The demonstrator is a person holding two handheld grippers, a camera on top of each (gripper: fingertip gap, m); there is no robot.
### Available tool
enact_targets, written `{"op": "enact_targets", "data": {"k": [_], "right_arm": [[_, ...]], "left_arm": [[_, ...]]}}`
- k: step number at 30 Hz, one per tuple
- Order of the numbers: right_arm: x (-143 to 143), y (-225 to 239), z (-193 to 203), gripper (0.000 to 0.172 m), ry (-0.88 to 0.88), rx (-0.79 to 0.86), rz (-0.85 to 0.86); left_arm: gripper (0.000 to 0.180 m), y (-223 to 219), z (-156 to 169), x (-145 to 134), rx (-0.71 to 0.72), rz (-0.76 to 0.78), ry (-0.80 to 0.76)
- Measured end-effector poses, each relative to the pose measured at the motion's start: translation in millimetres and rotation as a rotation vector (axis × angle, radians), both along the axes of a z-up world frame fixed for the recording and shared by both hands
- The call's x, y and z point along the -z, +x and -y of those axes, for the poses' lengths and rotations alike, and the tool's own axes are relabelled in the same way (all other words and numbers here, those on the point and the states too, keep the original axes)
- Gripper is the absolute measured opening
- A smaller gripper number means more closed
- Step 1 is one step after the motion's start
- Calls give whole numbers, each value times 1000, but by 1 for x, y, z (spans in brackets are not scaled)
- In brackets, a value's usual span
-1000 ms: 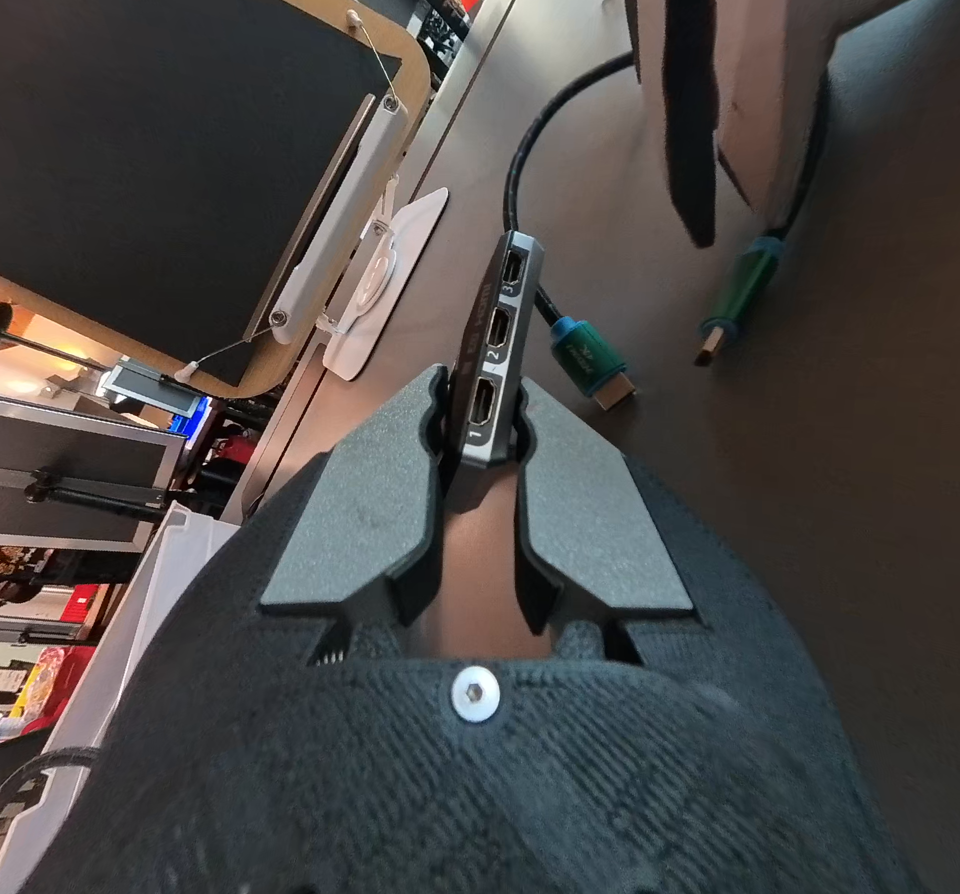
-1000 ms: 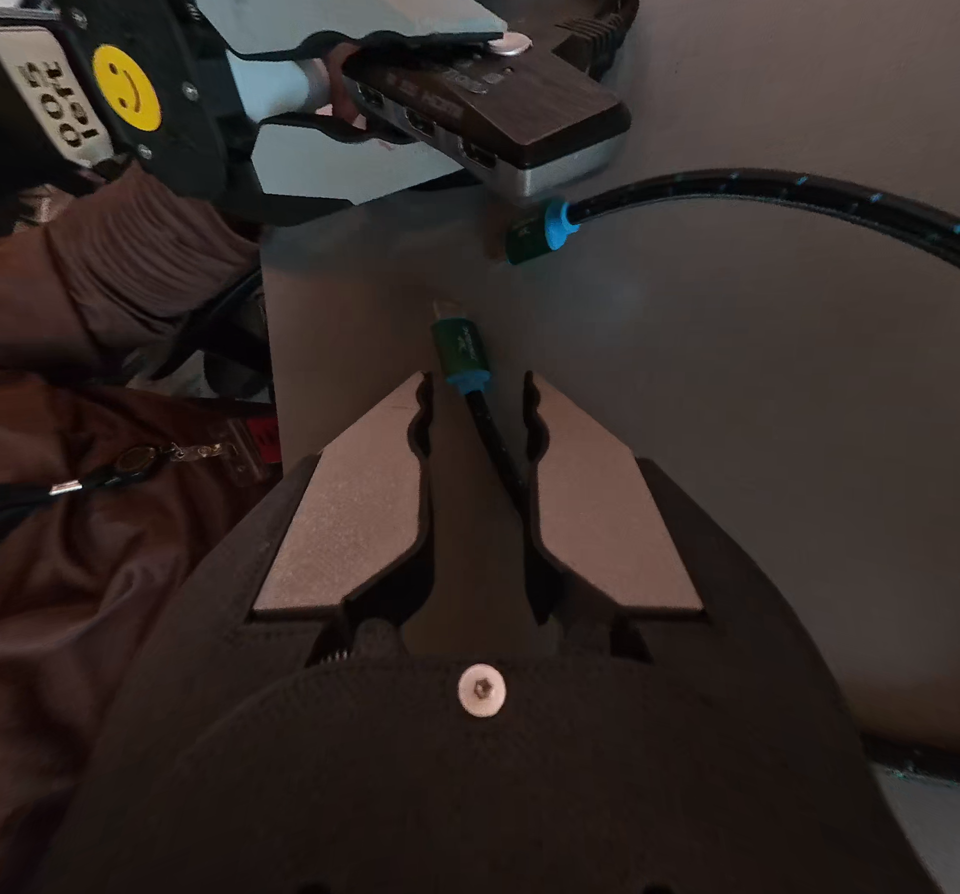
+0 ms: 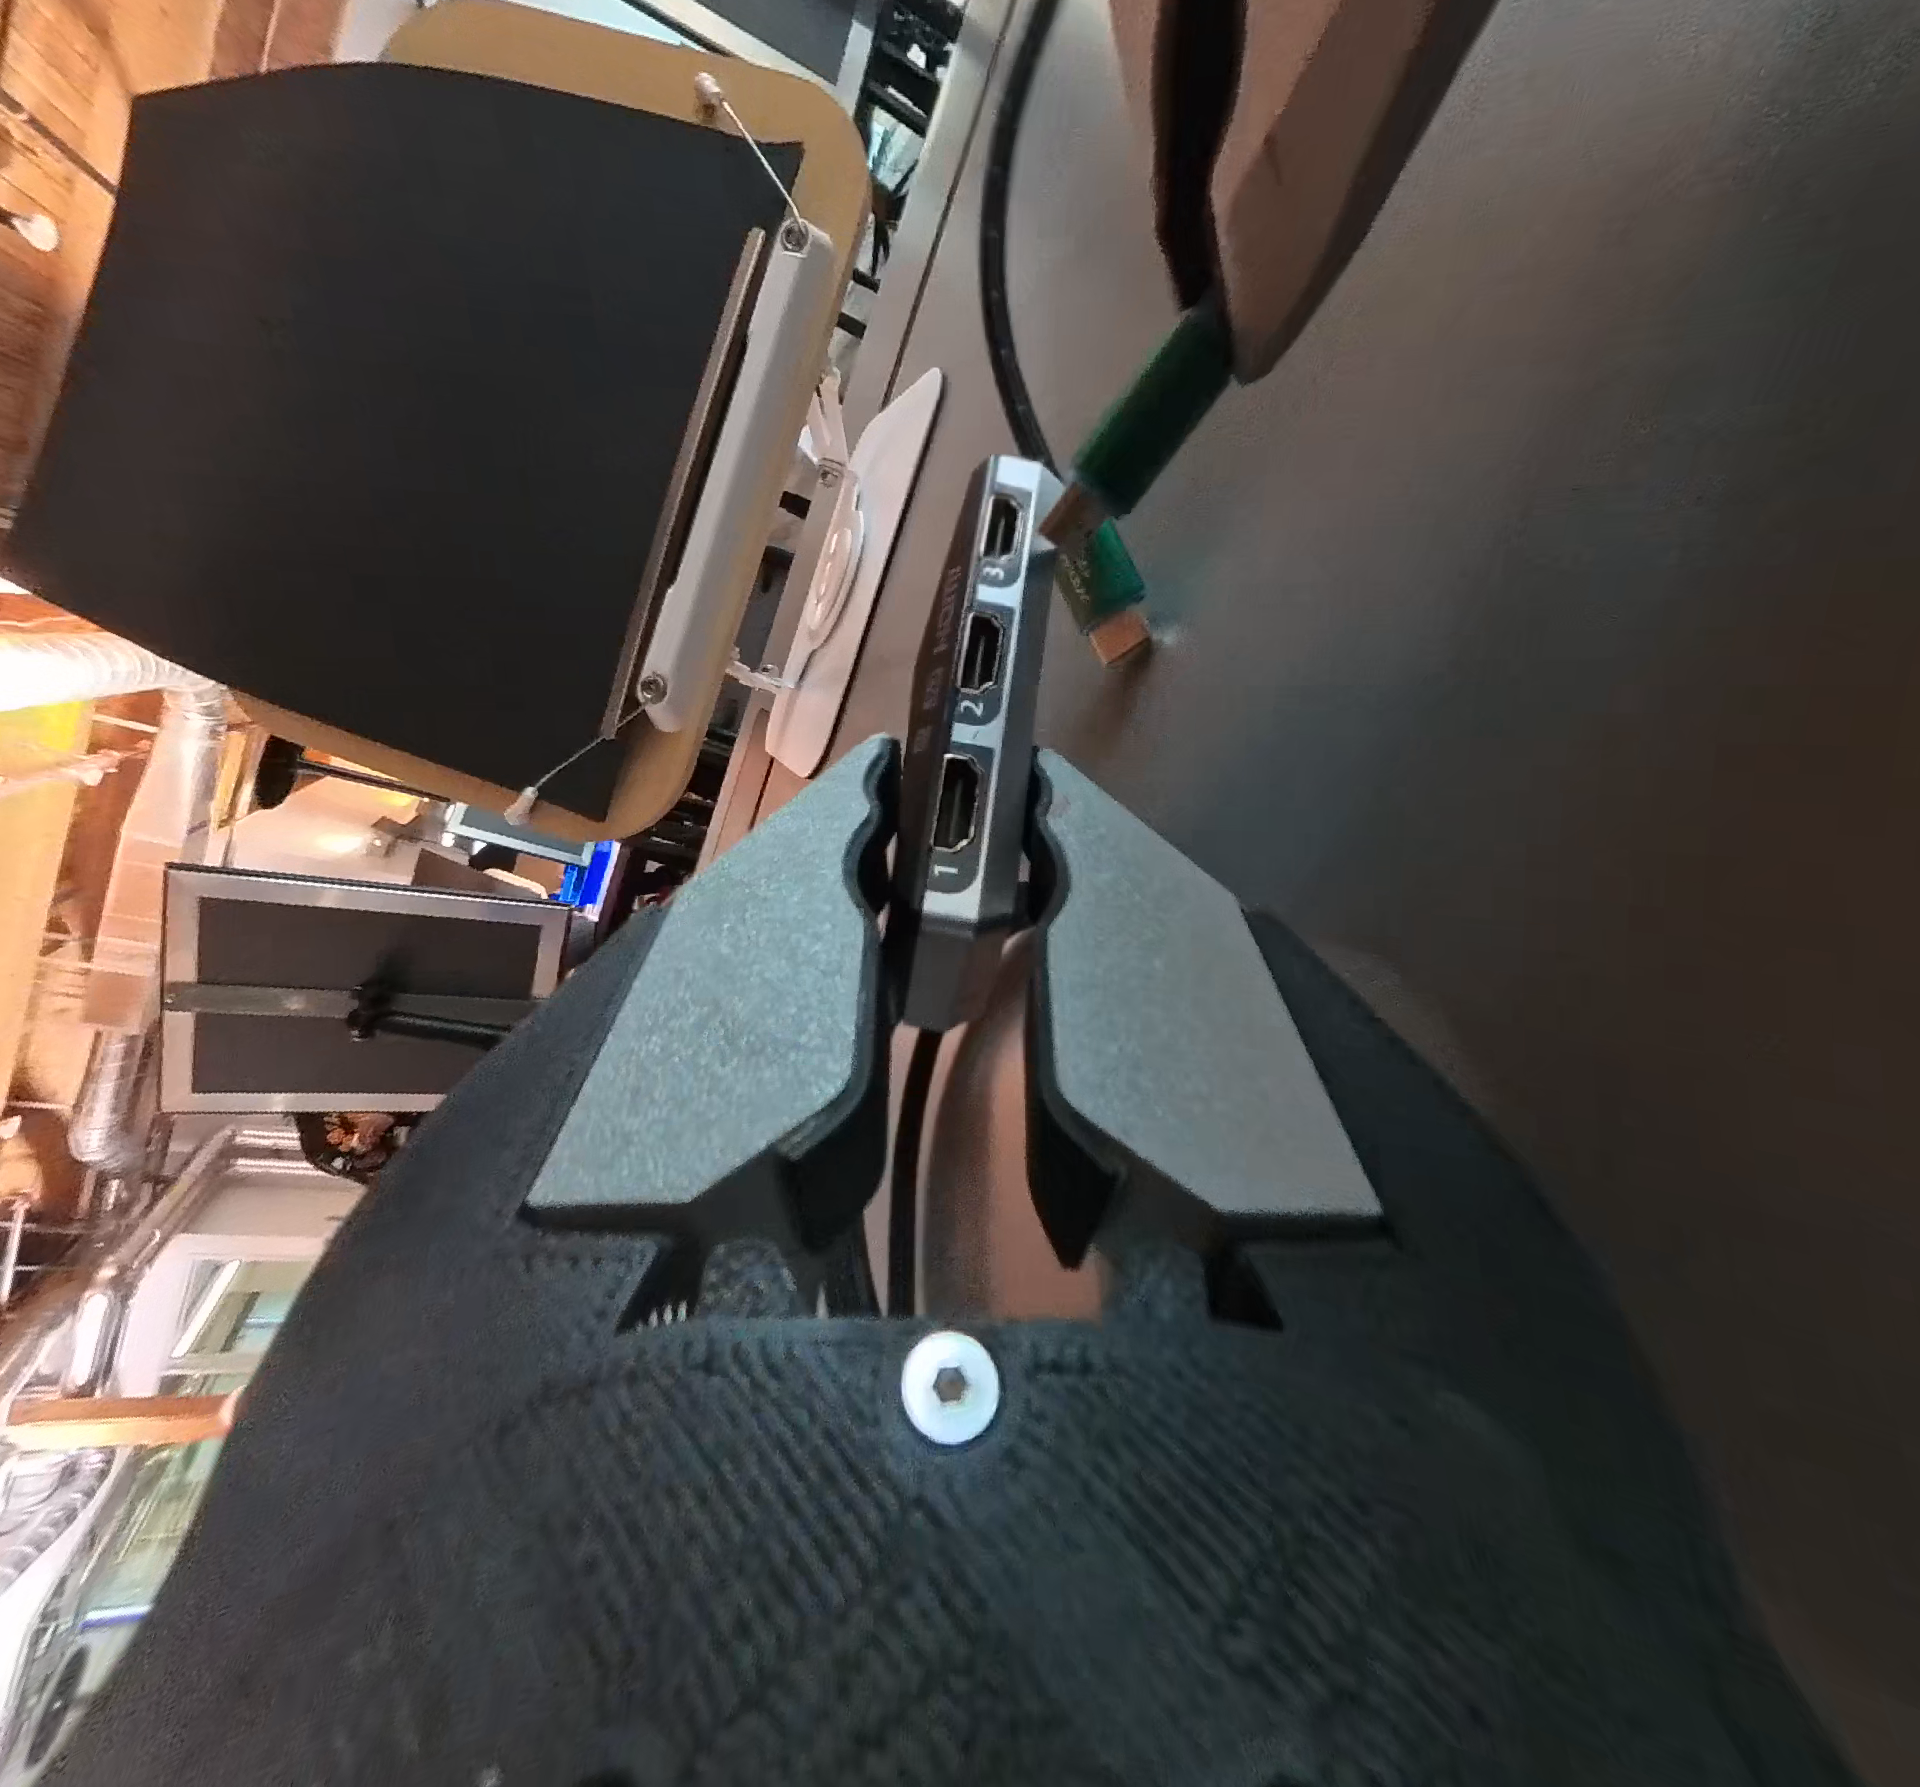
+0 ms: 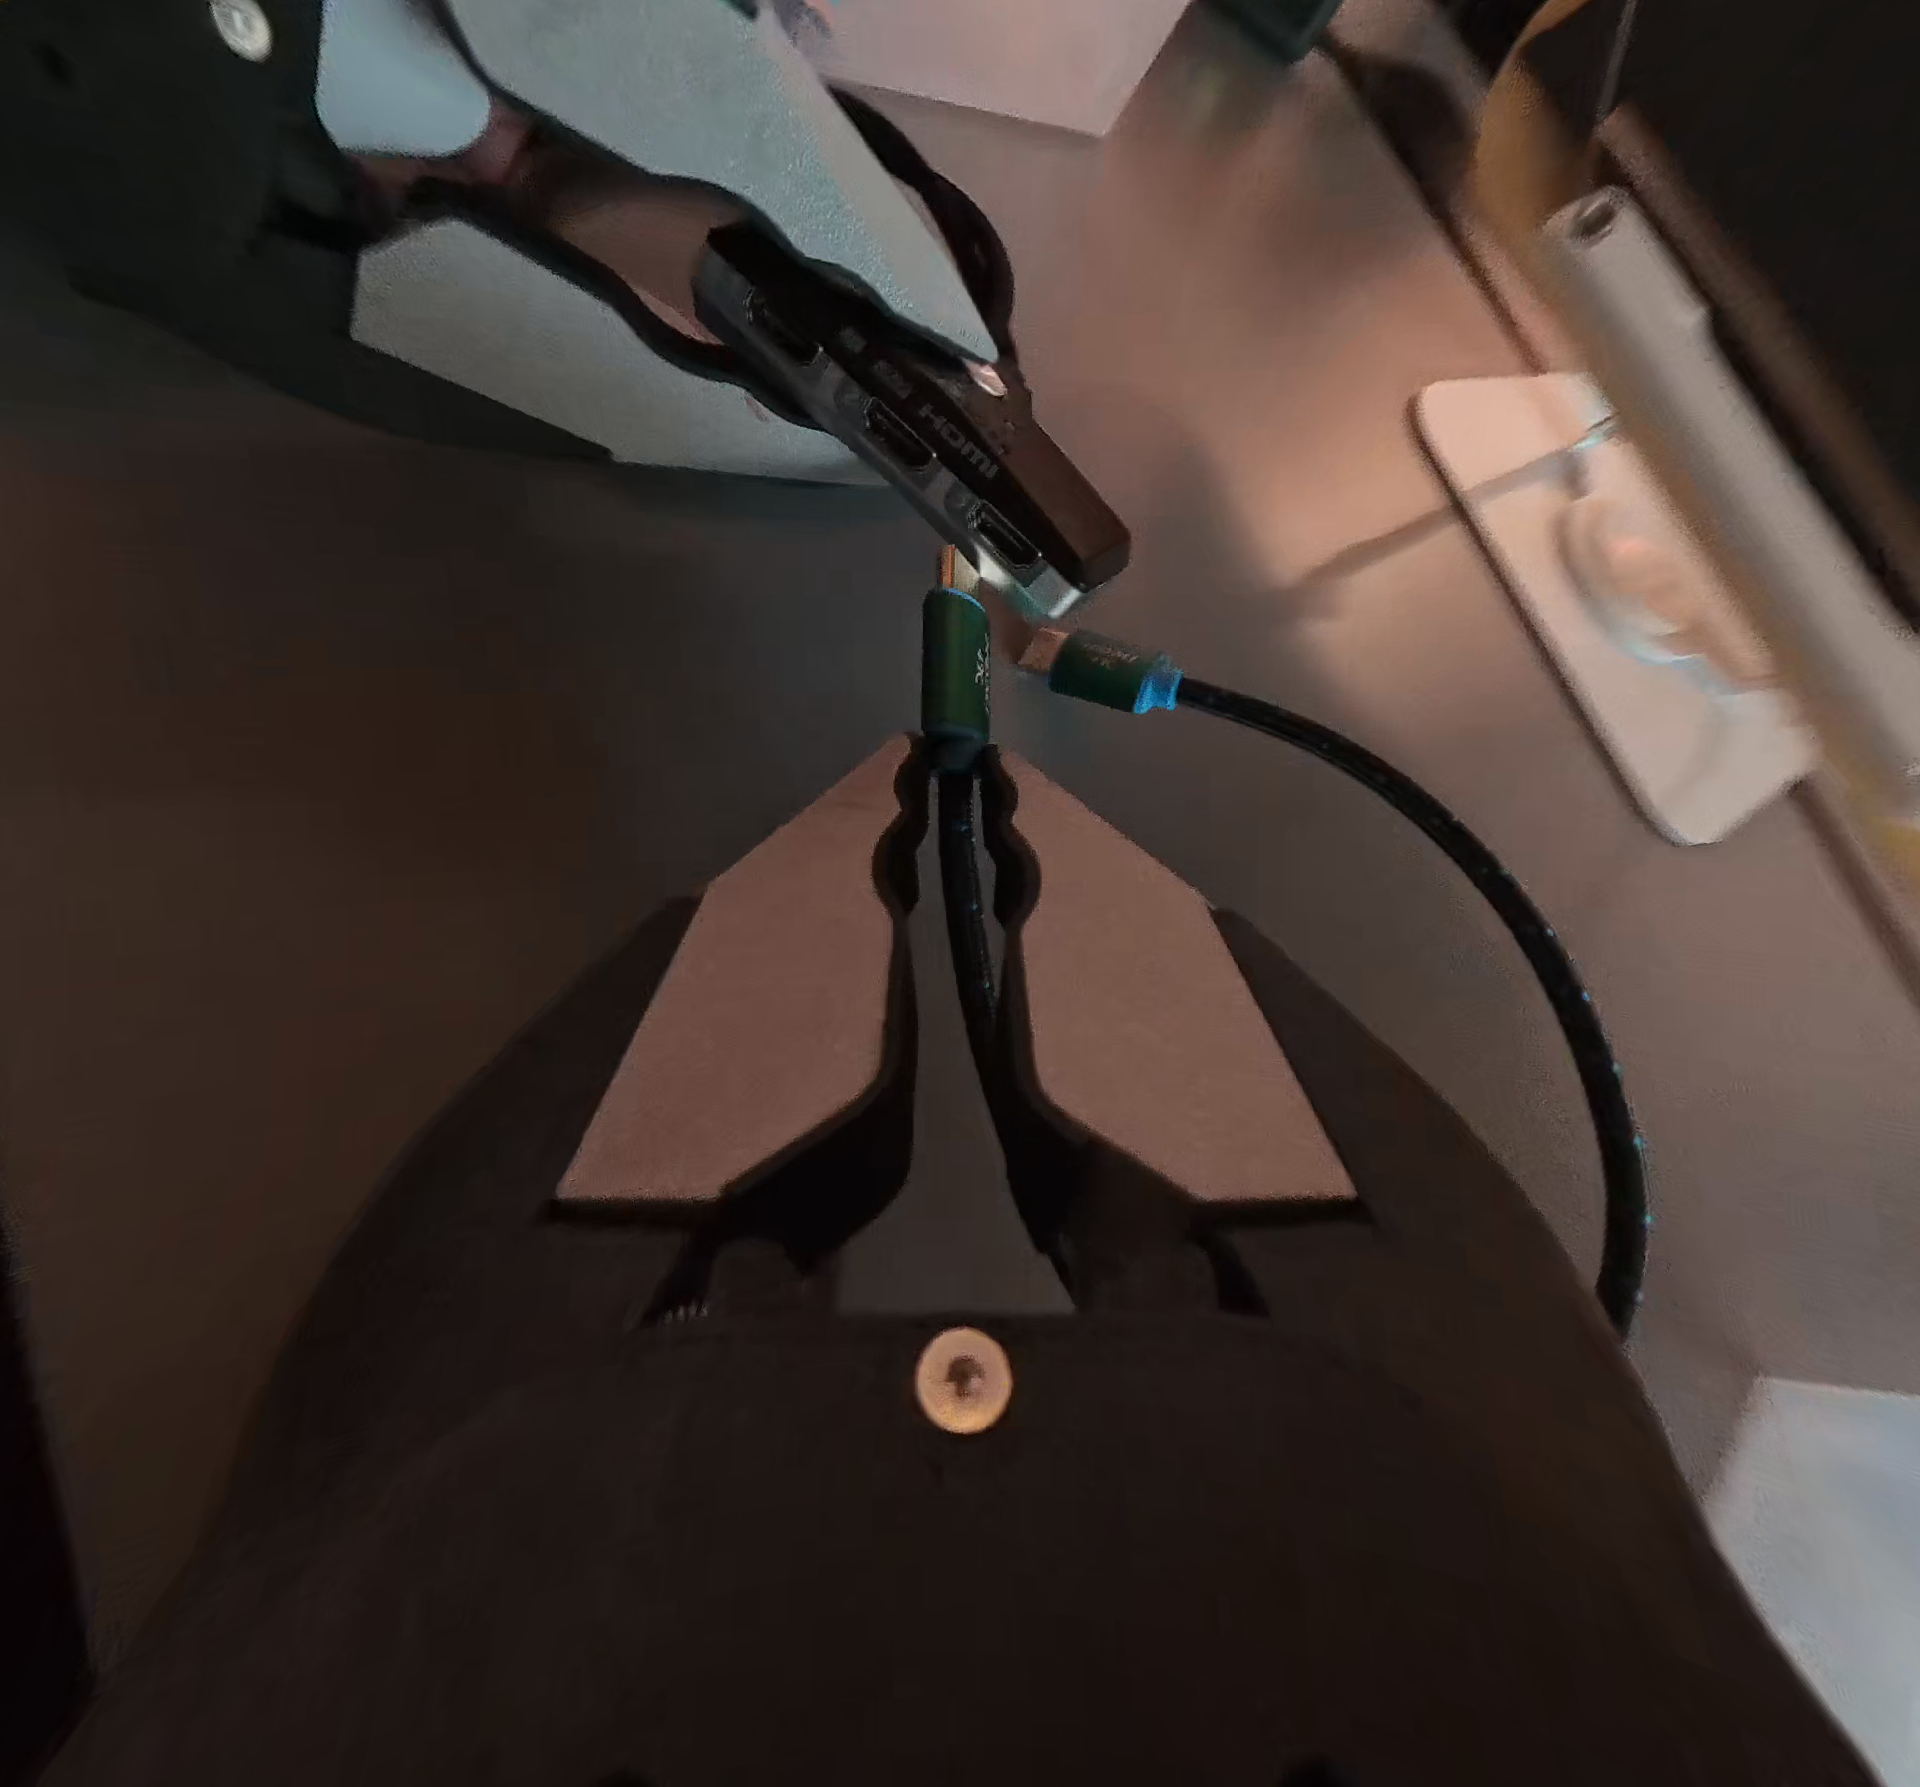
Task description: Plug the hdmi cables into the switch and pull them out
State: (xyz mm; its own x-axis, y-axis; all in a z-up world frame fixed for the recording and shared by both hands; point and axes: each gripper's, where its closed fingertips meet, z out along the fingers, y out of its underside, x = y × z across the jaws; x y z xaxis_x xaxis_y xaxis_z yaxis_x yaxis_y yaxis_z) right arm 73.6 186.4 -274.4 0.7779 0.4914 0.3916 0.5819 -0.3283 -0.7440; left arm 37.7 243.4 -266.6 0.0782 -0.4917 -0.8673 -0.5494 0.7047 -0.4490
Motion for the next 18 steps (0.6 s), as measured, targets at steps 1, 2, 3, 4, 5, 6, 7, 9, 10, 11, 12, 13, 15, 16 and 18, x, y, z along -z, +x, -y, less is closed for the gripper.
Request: {"op": "enact_targets", "data": {"k": [1, 2, 3, 4, 5, 6, 7, 9, 10, 11, 12, 13, 15, 16, 18], "right_arm": [[-2, 1, -1, 6, 43, 8, 73], [-4, 1, -1, 6, 82, 17, 145], [-7, 1, 0, 5, 120, 28, 208], [-9, 4, -1, 5, 151, 54, 269], [-11, 8, -2, 5, 174, 85, 331], [-10, 10, -2, 5, 183, 101, 391], [-8, 12, -3, 5, 187, 114, 449], [-8, 11, -3, 5, 225, 125, 564], [-10, 10, -4, 5, 250, 132, 615], [-12, 10, -4, 5, 275, 137, 663], [-13, 9, -5, 5, 296, 139, 705], [-14, 9, -5, 5, 311, 133, 736], [-16, 14, -5, 5, 326, 155, 797], [-17, 18, -6, 5, 323, 170, 829], [-12, 19, -7, 5, 307, 155, 867]], "left_arm": [[21, 0, -1, 0, -5, -1, -3], [21, -1, -2, 1, -11, -5, -3], [21, -1, -3, 1, -20, -9, 8], [21, -2, -4, 0, -29, -12, 27], [21, -2, -4, -1, -37, -16, 48], [20, -2, -4, -2, -41, -20, 72], [20, -1, -3, -2, -44, -24, 94], [20, -1, -2, -3, -44, -34, 135], [20, -1, -2, -3, -43, -39, 150], [19, 0, -1, -3, -40, -44, 157], [19, 0, -2, -2, -35, -47, 154], [19, -1, -2, 0, -29, -49, 141], [19, -1, -3, 2, -19, -45, 84], [20, -1, -3, 2, -14, -40, 50], [20, 0, -2, 5, 1, -39, -11]]}}
